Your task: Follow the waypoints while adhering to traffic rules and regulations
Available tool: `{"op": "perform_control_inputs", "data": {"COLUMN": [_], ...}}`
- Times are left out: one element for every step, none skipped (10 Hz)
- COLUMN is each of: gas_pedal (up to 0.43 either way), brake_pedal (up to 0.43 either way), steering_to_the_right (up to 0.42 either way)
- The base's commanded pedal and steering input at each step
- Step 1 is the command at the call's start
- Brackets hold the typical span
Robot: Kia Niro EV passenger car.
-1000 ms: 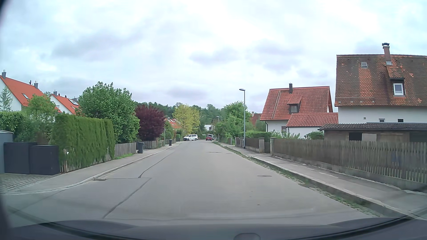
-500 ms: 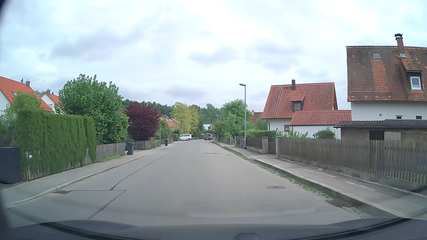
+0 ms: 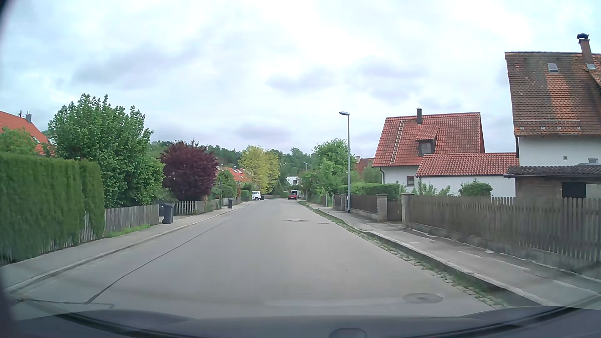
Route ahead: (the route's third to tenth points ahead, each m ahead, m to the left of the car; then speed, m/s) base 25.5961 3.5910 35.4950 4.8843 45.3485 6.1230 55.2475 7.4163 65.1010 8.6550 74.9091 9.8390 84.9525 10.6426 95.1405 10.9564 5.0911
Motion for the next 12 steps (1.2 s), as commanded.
{"op": "perform_control_inputs", "data": {"gas_pedal": [0.11, 0.11, 0.11, 0.118, 0.118, 0.13, 0.13, 0.13, 0.13, 0.13, 0.13, 0.13], "brake_pedal": [0.0, 0.0, 0.0, 0.0, 0.0, 0.0, 0.0, 0.0, 0.0, 0.0, 0.0, 0.0], "steering_to_the_right": [-0.021, -0.025, -0.026, -0.025, -0.023, -0.023, -0.023, -0.023, -0.024, -0.024, -0.027, -0.03]}}
